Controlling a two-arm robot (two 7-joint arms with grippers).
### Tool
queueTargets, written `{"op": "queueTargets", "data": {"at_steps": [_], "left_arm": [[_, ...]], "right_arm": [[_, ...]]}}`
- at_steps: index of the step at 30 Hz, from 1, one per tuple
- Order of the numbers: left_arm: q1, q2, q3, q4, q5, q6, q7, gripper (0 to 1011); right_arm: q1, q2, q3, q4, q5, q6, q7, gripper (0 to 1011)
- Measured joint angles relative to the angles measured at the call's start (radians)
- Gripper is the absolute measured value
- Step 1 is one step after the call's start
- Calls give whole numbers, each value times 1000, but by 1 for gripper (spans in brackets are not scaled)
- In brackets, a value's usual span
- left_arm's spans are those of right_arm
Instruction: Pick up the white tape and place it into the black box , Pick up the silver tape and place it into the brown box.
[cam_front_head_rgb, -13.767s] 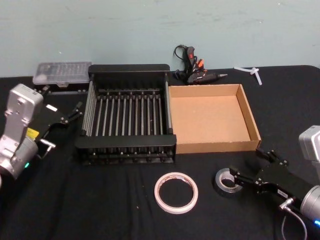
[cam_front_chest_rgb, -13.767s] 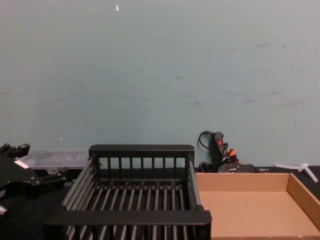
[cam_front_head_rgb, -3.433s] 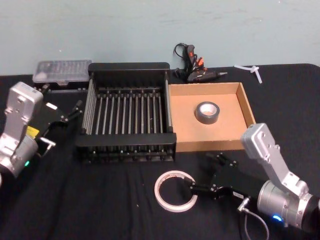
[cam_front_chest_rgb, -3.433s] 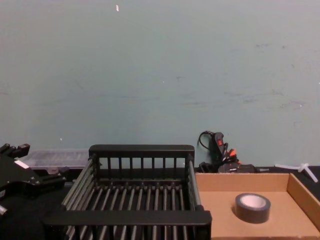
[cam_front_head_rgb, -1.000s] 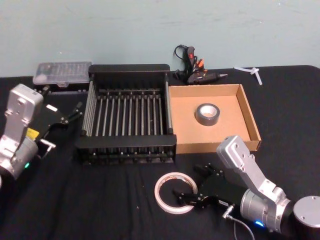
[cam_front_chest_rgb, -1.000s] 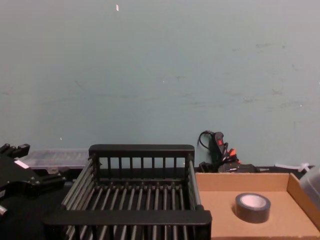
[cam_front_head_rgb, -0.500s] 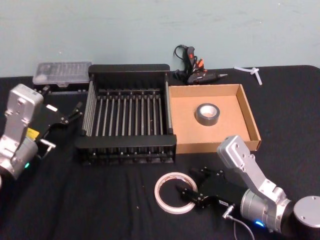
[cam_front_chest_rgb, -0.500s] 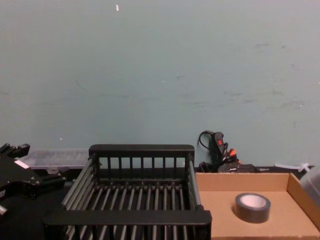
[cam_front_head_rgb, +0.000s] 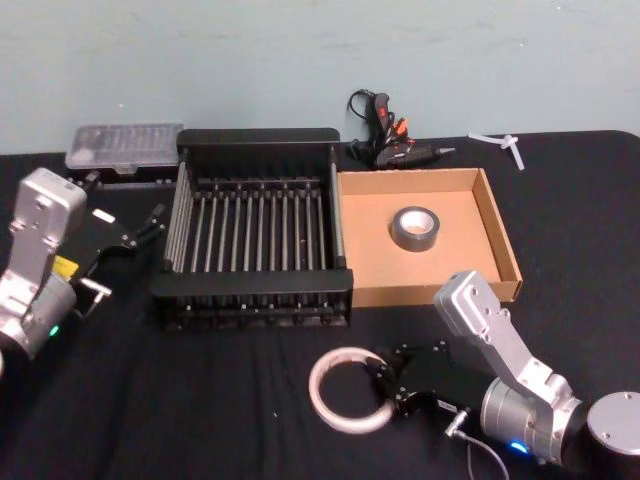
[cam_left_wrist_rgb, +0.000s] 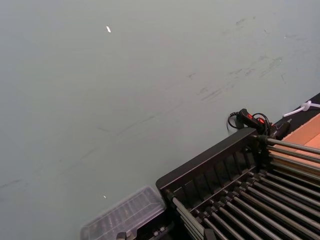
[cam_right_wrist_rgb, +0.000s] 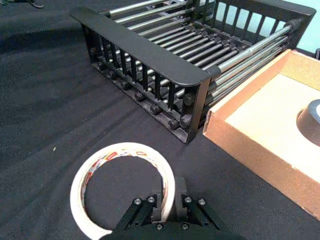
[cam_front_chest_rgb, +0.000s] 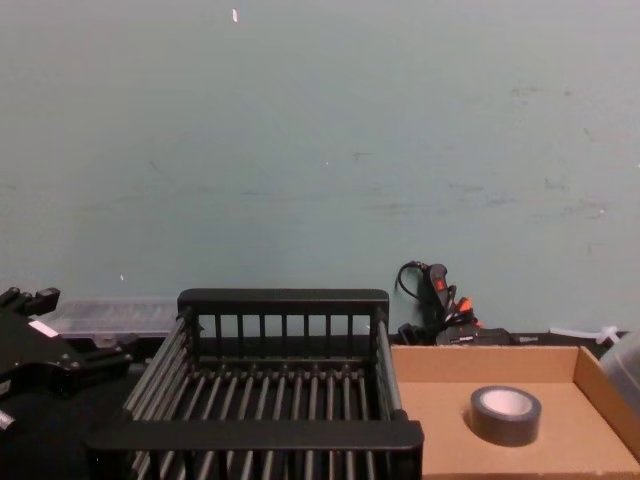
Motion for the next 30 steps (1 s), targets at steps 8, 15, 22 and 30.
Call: {"op": "queueTargets", "data": {"at_steps": [8,15,22,30], "left_arm": [[0,0,0,0,0,0,0,1001],[0,0,0,0,0,0,0,1001],[0,0,0,0,0,0,0,1001],[0,0,0,0,0,0,0,1001]], "right_arm": [[0,0,0,0,0,0,0,91],[0,0,0,0,0,0,0,91],[0,4,3,1,18,-6,20,91],[0,23,6,-19,47,-21,49,91]]}}
